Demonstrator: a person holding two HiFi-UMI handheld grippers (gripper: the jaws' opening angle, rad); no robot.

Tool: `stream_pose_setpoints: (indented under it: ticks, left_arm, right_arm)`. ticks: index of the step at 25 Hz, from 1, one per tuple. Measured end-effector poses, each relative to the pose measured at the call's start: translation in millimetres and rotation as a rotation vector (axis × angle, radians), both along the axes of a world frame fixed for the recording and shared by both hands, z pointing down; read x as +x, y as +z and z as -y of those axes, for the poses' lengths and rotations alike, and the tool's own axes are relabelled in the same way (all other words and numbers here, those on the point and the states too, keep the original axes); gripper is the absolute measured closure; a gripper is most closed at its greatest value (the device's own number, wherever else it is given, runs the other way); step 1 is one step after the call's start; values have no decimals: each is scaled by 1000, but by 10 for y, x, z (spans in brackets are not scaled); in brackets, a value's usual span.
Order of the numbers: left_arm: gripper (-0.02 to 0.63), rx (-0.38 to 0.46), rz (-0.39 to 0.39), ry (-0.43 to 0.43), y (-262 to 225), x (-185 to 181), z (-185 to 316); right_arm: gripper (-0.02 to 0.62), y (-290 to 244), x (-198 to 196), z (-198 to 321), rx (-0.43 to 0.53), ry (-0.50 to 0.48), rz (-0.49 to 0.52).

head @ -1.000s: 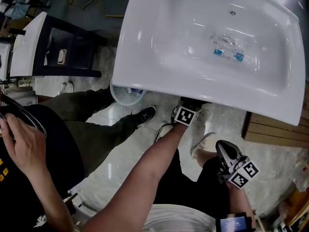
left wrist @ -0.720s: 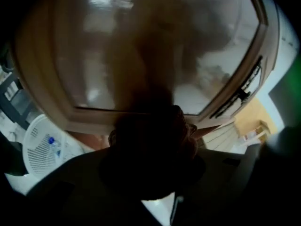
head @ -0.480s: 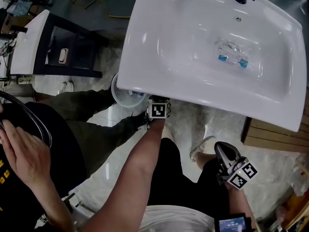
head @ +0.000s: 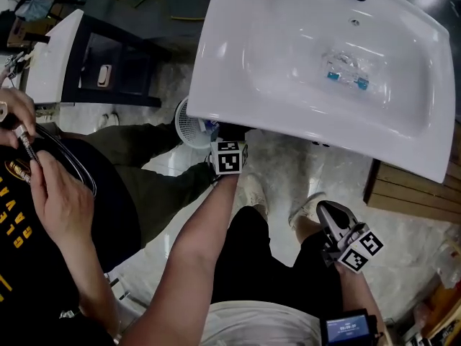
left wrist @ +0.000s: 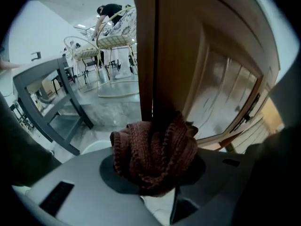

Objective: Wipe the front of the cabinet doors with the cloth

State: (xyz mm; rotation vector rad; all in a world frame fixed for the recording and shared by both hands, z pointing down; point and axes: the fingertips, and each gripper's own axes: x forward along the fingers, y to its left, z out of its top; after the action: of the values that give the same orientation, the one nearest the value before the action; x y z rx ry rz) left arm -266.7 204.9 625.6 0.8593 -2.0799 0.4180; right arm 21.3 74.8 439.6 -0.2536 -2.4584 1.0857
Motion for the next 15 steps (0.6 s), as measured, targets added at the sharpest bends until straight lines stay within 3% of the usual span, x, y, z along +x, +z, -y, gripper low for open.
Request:
stream_pose_setpoints:
  ticks: [8, 12, 15]
  left_arm:
    - [454, -6, 123, 34, -834, 66, 15]
    - [454, 24, 236, 94, -1411, -311, -171]
    - [454, 55, 223, 80, -1627, -222, -3]
  right_arm:
    - [581, -395, 116, -17, 11, -2, 26]
    - [581, -527, -247, -179, 50, -17, 50]
    - [581, -709, -316, -107, 47, -30, 68]
